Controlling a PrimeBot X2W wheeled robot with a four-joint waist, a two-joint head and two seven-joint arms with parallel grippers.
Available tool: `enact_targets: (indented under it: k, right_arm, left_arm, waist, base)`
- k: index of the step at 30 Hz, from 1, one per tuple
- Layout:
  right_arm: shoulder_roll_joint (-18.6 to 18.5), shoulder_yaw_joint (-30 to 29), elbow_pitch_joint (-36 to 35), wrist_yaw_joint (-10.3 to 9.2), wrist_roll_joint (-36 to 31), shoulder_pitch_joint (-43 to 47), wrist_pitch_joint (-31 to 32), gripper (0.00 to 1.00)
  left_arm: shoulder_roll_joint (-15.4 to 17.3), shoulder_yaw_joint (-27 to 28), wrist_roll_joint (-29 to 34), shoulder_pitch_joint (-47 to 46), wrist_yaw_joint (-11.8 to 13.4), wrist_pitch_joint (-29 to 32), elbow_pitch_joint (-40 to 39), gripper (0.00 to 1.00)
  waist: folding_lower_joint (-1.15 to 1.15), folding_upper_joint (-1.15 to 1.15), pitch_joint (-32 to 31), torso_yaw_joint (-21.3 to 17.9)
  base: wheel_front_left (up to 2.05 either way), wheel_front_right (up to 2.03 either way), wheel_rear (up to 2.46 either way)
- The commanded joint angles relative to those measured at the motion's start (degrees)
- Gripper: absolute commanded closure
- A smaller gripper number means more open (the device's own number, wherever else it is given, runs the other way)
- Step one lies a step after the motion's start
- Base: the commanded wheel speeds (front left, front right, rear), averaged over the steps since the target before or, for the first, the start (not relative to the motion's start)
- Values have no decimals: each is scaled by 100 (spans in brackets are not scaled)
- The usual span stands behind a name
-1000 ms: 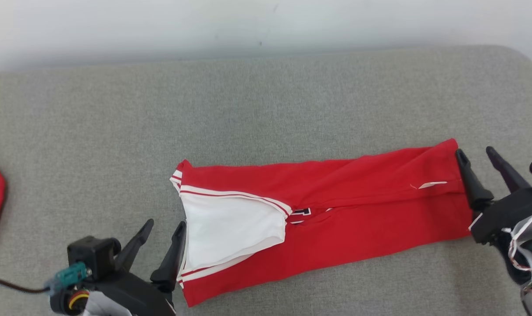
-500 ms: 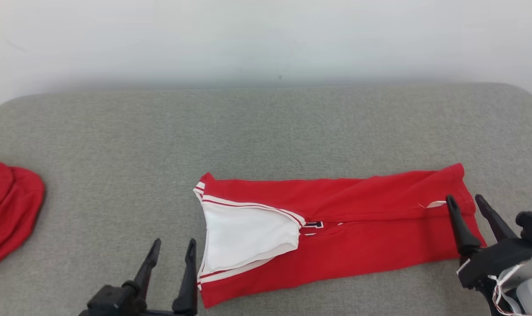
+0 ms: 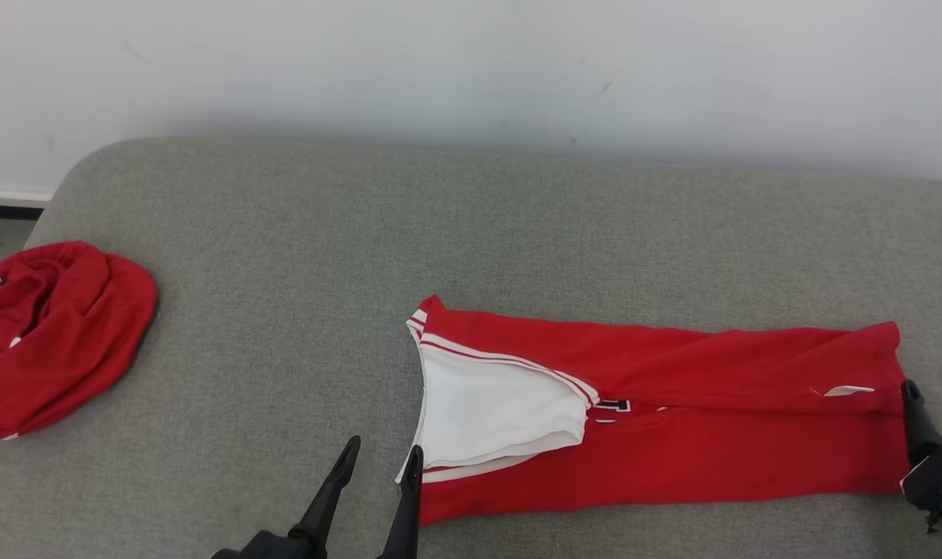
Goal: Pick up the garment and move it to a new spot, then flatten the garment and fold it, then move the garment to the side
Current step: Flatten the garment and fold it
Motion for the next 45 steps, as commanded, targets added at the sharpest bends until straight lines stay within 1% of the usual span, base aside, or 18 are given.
enact_targets:
  k: [1, 3, 7, 12, 13, 14, 15, 16, 17, 18, 19, 22, 27, 30, 34, 36, 40, 45]
  right_arm:
    - [-12, -85, 137, -14, -72, -105, 57, 0]
    - [-27, -245, 387, -14, -96, -241, 151, 0]
    - [6, -371, 719, -14, -171, -388, 306, 0]
    - [103, -377, 1104, -14, -266, -528, 385, 0]
    - [146, -379, 1188, -14, -247, -545, 398, 1]
    - [183, -361, 1266, -14, -240, -555, 436, 7]
    - [212, -329, 1338, -14, -252, -560, 472, 16]
    - [245, -303, 1393, -14, -235, -564, 499, 51]
    - [265, -283, 1431, -14, -221, -576, 494, 60]
    - [271, -263, 1462, -14, -213, -576, 477, 82]
    - [275, -234, 1483, -15, -211, -573, 473, 100]
    - [239, -150, 1474, -17, -158, -545, 411, 100]
    - [-36, -27, 1324, -18, -134, -508, 167, 100]
    - [-300, 41, 1205, -18, -147, -523, 80, 100]
    - [-647, 87, 1117, -17, -161, -518, 151, 100]
    - [-839, 234, 999, -16, -275, -551, 261, 100]
    - [-776, 415, 565, -15, -131, -670, 555, 100]
    - [-580, 581, -485, -15, 403, -561, 1107, 100]
  left_arm:
    - [-57, 33, 94, -4, -82, -22, 39, 0]
    - [-91, 47, 151, -34, -162, -22, 79, 0]
    - [-150, 50, 217, -59, -272, -22, 142, 0]
    - [-205, 82, 319, -84, -382, -22, 230, 0]
    - [-213, 82, 341, -81, -405, -22, 245, 0]
    - [-217, 71, 363, -81, -428, -22, 267, 0]
    - [-222, 63, 372, -87, -433, -22, 285, 0]
    - [-225, 60, 383, -93, -452, -22, 303, 0]
    - [-230, 61, 398, -98, -466, -22, 316, 0]
    - [-233, 66, 409, -101, -463, -22, 324, 0]
    - [-234, 72, 422, -102, -462, -22, 331, 0]
    - [-233, 89, 435, -82, -479, -23, 345, 0]
    - [-208, 108, 445, -50, -510, -23, 348, 0]
    - [-190, 135, 422, -16, -504, -23, 329, 0]
    - [-157, 147, 388, 20, -495, -22, 306, 0]
    - [-124, 153, 367, 34, -491, 1, 294, 0]
    - [-124, 142, 349, 42, -483, 25, 297, 0]
    - [-155, 89, 300, 61, -513, 56, 336, 0]
  waist:
    - [0, 0, 165, 130]
    - [0, 0, 231, 169]
    - [0, 0, 305, 214]
    - [0, 0, 382, 222]
    - [0, 0, 386, 219]
    - [0, 0, 386, 217]
    - [0, 0, 385, 217]
    - [0, 0, 381, 215]
    - [0, 0, 377, 211]
    - [0, 0, 373, 207]
    - [0, 0, 369, 203]
    - [0, 0, 353, 183]
    - [0, 0, 310, 150]
    - [0, 0, 286, 107]
    - [0, 0, 252, 37]
    - [0, 0, 231, -41]
    - [0, 0, 199, -143]
    - [0, 0, 155, -239]
  base:
    - [0, 0, 0]
    - [0, 0, 0]
    - [0, 0, 0]
    - [0, 0, 0]
    - [0, 0, 0]
    - [0, 0, 0]
    - [0, 0, 0]
    - [0, 0, 0]
    - [0, 0, 0]
    - [0, 0, 0]
    - [0, 0, 0]
    - [0, 0, 0]
    - [0, 0, 0]
    - [0, 0, 0]
    - [0, 0, 0]
    - [0, 0, 0]
    - [0, 0, 0]
    - [0, 0, 0]
